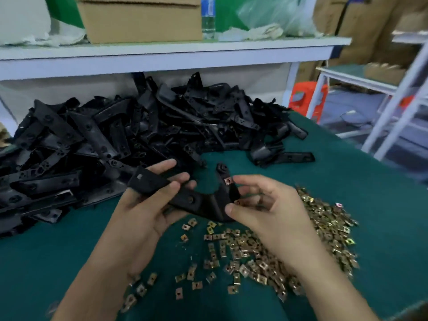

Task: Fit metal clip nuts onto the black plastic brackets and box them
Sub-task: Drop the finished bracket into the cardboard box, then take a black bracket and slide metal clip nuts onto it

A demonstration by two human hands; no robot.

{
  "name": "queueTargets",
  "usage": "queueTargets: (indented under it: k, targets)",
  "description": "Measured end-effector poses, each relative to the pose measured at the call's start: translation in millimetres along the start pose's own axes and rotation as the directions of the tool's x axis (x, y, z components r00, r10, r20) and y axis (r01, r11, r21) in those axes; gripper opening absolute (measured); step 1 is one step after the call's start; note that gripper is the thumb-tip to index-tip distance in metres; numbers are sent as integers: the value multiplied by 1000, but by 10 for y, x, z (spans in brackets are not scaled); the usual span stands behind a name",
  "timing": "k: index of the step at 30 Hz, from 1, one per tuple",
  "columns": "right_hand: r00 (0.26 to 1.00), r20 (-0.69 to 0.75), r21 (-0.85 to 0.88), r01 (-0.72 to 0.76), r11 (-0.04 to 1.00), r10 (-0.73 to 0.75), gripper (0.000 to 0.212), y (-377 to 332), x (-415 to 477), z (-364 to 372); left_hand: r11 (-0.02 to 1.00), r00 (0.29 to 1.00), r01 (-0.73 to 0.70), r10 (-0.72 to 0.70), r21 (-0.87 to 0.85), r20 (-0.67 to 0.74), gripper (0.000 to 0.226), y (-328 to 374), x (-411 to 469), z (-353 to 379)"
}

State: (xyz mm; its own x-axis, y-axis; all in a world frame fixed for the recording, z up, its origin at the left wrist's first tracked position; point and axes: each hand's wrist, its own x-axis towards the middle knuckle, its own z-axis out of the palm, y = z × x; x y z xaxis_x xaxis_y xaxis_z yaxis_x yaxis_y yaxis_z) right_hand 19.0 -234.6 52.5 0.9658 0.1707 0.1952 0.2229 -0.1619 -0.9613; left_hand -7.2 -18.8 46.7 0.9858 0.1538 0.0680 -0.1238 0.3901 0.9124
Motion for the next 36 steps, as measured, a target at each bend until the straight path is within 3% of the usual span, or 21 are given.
queueTargets:
  k: [5, 10, 13, 17, 21, 25, 28, 31, 34, 36]
  targets:
    - [985, -174, 72, 2, 997, 11, 43, 55, -422, -559, 1000, 991, 2, -6, 30, 132, 40, -154, -107, 635]
    - [912, -411, -69, -28, 997, -3, 44, 123, -937, -1196, 992, 963, 115, -124, 53, 241, 36, -523, -302, 1409]
    - [867, -498, -165, -108, 980, 12, 47, 181, -1318, -1615, 980, 923, 176, -198, 95, 330, 32, -769, -464, 1884]
    - [789, -599, -188, -307, 933, 139, 50, 278, -1844, -2067, 964, 844, 210, -262, 162, 468, 32, -1083, -672, 2377]
    - [719, -612, -247, -570, 784, 329, 56, 400, -2290, -2347, 936, 765, 118, -298, 331, 570, 38, -1435, -868, 2643]
    - [646, -614, -365, -742, 562, 454, 70, 435, -2459, -2473, 845, 702, -150, -275, 513, 657, 72, -1564, -777, 2626]
    - [661, -615, -379, -725, 575, 429, 67, 396, -2349, -2474, 798, 799, -240, -162, 554, 579, 62, -1361, -433, 2363]
    - [698, -582, -390, -690, 611, 417, 62, 382, -2056, -2321, 625, 924, -303, 5, 720, 384, 44, -1029, -61, 1853]
    - [811, -520, -485, -539, 689, 269, 58, 388, -1630, -1970, 408, 982, -152, 167, 900, 90, 30, -682, 220, 1160]
    - [888, -418, -527, -411, 744, 194, 58, 357, -1322, -1661, 343, 967, 20, 231, 939, -105, 28, -463, 328, 657]
